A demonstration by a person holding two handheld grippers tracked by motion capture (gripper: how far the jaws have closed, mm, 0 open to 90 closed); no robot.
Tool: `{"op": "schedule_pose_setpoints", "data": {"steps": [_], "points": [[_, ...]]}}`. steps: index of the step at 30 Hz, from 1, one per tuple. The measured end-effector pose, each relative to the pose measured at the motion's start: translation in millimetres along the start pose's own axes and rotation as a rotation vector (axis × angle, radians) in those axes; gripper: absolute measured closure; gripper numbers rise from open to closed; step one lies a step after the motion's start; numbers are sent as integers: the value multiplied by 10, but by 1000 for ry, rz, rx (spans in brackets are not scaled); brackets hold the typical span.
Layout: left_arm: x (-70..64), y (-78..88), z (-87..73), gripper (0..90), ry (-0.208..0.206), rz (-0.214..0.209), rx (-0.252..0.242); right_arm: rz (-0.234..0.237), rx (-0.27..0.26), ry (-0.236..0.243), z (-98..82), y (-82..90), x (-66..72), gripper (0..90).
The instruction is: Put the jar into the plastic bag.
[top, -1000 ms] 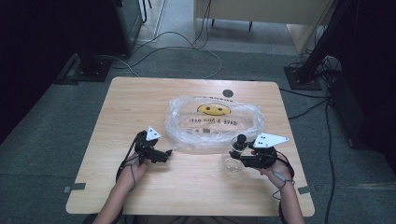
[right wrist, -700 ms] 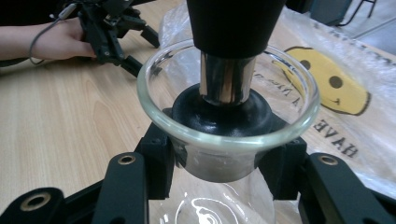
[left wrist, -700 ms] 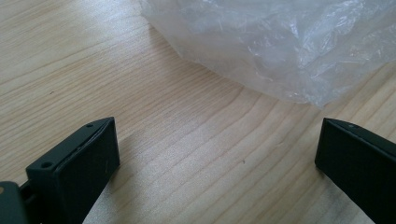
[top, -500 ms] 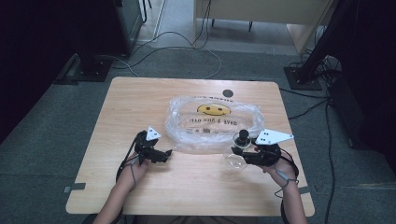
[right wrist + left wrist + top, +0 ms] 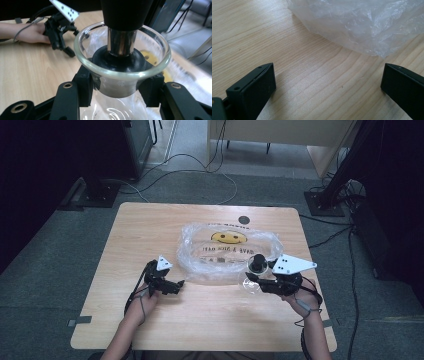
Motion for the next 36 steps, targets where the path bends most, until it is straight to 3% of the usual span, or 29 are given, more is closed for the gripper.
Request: {"op": "schedule_pose_setpoints", "data": {"steps": [5, 9, 13, 16, 19, 23, 28, 33, 36], "points": [[-10, 7, -4, 0, 11, 10, 4, -79, -37, 94, 134, 4, 40, 520], [-16, 9, -5, 0, 15, 12, 4, -183, -56, 155, 139, -101, -11, 520], [-20, 9, -5, 0, 17, 14, 3, -340, -99, 209, 73, -269, -97, 519], [-23, 8, -5, 0, 18, 14, 1, -476, -126, 241, -83, -445, -212, 519], [-23, 9, -5, 0, 17, 14, 2, -507, -143, 220, -175, -520, -302, 519], [-25, 8, -5, 0, 17, 14, 2, -521, -155, 147, -340, -634, -462, 519], [-30, 6, -3, 0, 19, 14, 0, -544, -156, 121, -496, -734, -562, 519], [-33, 6, -2, 0, 19, 15, 1, -508, -160, 37, -601, -796, -643, 519], [-33, 6, -2, 0, 19, 15, 1, -493, -160, 12, -628, -830, -665, 519]]}}
Point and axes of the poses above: each handheld gripper's, and its own axes: y roughly backward along the jaws, z roughly out of its top, x roughly to its left, the point moved 1 cm from there along -y, roughly forward along the jaws, and after that the axes turned 13 degrees about z, right-handed, at the moved point
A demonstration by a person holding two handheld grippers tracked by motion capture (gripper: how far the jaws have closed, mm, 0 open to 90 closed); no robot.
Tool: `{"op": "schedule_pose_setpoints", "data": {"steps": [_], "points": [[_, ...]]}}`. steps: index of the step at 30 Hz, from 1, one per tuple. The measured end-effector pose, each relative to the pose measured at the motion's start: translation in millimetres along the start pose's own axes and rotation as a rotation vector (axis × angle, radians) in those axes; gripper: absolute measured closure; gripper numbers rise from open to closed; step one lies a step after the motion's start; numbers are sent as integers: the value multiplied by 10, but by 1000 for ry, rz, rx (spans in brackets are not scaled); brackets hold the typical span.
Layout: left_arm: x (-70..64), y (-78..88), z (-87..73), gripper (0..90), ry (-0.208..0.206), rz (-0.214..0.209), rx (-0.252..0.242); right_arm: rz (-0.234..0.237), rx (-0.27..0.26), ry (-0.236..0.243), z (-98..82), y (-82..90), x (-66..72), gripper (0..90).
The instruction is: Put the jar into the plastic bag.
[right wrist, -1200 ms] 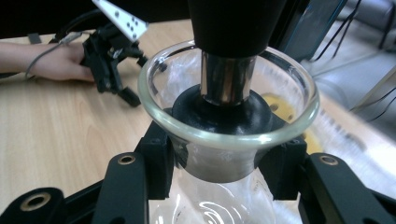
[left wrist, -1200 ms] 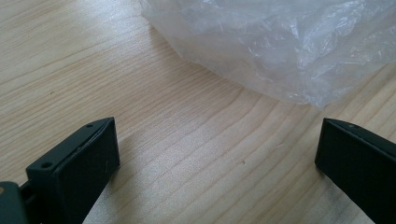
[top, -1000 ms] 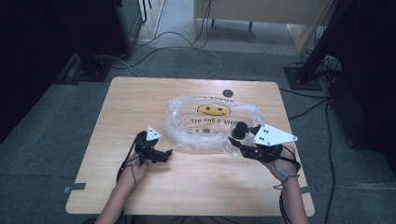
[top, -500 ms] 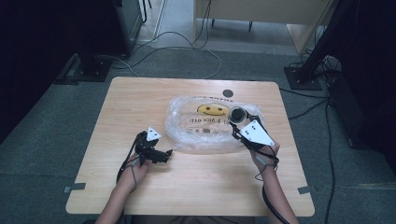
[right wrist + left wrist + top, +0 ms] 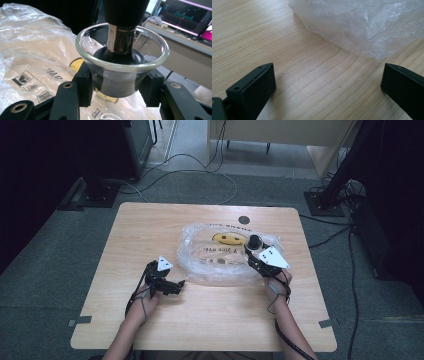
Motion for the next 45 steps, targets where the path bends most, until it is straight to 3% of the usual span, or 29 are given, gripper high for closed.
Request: {"op": "schedule_pose_setpoints", "data": {"steps": [9, 16, 20, 30, 39, 45], "points": [[0, 0, 0, 0, 0, 0, 0, 50, 25, -80, -66, -78, -13, 518], [-2, 1, 0, 0, 0, 1, 1, 58, 30, -93, -102, -87, -51, 518], [-3, 2, 1, 0, 0, 2, 2, 115, 39, -157, -111, -102, -127, 513], [-4, 2, 1, 0, 0, 2, 3, 100, 63, -189, -134, -102, -187, 495], [-4, 2, 1, 0, 0, 2, 2, 122, 65, -236, -152, -60, -243, 454], [-4, 2, 1, 0, 0, 1, 2, 130, 69, -222, -122, -27, -237, 406]]}}
Point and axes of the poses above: each handheld gripper's, and its own axes: y roughly backward along the jaws, z roughly out of its top, x roughly to its left, the point moved 1 cm from there along -y, roughly forward along the jaws, and after that the axes turned 13 degrees about z, right-handed, at the moved point
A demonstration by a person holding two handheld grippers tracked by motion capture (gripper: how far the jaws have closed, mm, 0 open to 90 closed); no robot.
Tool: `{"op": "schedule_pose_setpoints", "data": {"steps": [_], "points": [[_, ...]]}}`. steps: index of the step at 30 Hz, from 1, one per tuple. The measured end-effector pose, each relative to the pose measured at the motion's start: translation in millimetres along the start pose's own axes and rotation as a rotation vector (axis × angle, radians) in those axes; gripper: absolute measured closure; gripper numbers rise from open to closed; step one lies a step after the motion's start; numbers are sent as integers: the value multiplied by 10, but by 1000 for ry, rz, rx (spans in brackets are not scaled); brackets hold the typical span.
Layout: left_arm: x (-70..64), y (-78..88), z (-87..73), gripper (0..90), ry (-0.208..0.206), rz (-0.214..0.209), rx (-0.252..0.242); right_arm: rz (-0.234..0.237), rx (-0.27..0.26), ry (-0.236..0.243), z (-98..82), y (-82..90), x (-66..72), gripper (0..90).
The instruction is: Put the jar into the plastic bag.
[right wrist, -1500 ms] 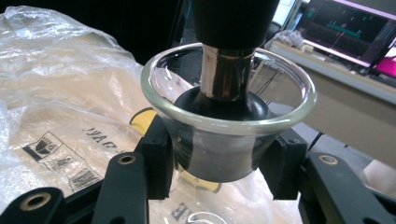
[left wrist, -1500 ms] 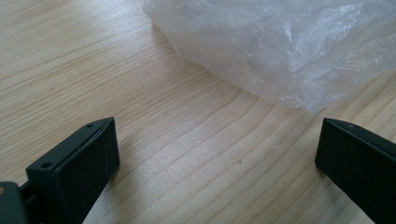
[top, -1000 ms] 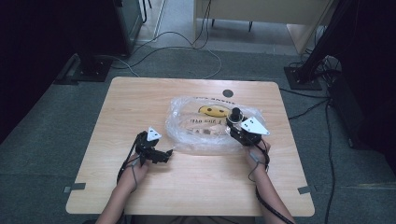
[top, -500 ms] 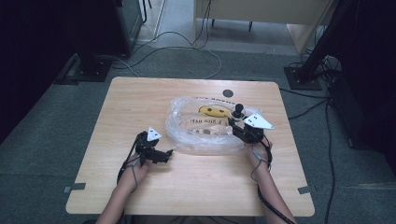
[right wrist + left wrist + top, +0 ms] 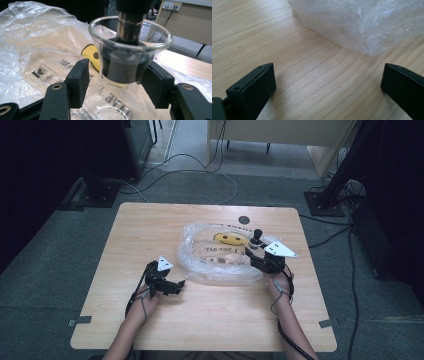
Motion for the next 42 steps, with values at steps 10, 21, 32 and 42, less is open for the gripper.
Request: {"op": "schedule_pose_setpoints", "data": {"steps": [10, 21, 32, 42], "points": [[0, 0, 0, 0, 0, 0, 0, 16, 13, 25, 43, 90, 1, 334], [-2, 4, -4, 0, 1, 0, -1, 29, 45, 28, 41, 173, -13, 247], [10, 7, -7, 0, -10, -7, 0, 51, 84, 62, 31, 258, 5, 226], [11, 7, -8, 0, -11, -8, -1, 109, 122, 69, -10, 370, -5, 213]]}}
Point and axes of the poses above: each handheld gripper's, and its own axes: y roughly backward along the jaws, z roughly out of its top, x roughly to its left, the point moved 1 cm from there along -y, roughly forward along the jaws, and after that the axes turned 13 degrees about z, right-handed, at the moved point
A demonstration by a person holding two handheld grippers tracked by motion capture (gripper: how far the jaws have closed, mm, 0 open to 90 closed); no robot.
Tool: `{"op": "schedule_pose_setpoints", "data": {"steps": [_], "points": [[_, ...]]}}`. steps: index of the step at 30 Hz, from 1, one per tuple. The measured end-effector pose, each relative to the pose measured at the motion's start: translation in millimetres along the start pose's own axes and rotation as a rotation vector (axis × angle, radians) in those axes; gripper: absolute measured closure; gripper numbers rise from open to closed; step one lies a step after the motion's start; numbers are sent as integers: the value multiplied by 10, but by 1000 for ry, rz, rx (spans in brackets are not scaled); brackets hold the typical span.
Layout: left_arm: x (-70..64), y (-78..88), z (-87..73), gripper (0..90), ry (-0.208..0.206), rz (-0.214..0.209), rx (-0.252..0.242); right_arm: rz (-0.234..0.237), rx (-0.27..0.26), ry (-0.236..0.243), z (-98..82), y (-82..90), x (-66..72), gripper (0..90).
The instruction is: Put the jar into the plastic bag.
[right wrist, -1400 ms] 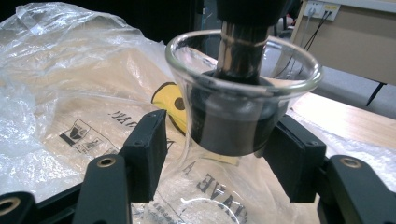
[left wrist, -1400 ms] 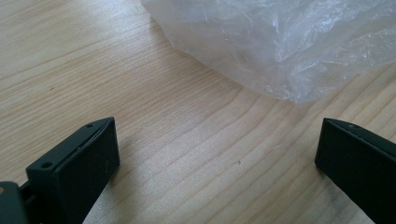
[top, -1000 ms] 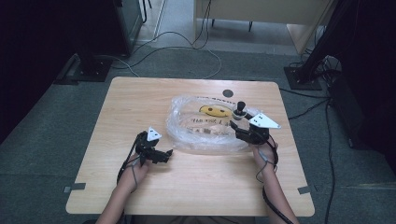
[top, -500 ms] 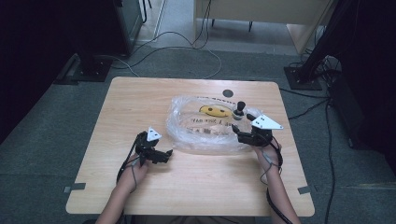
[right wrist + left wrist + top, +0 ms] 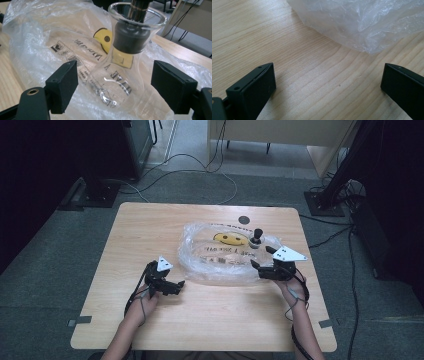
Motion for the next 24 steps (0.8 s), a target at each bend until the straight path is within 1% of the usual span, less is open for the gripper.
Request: {"op": "schedule_pose_setpoints", "data": {"steps": [9, 11, 12, 15, 17, 20, 24], "points": [[3, 0, 0, 0, -2, -2, -1, 36, 46, 20, -19, 78, 24, 201], [3, -1, 0, 0, -3, -3, -1, 37, 54, 22, -24, 104, 28, 201], [3, -1, 0, 0, -3, -3, -1, 35, 52, 21, -24, 115, 26, 200], [3, -1, 0, 0, -2, -3, -1, 53, 53, 3, -31, 159, 7, 198], [3, -1, 0, 0, -3, -3, -1, 50, 54, 9, -34, 179, 9, 199], [3, -1, 0, 0, -2, -3, -1, 72, 59, 16, -42, 222, 9, 199], [3, -1, 0, 0, -3, -3, -1, 82, 77, 23, -50, 283, 8, 198]]}}
Point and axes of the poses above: each handheld gripper's, and its own axes: y roughly backward along the jaws, z roughly out of its top, x roughly to its left, the point moved 1 cm from there along -y, roughly forward along the jaws, and after that the axes turned 13 degrees about z, right-handed, at the moved point
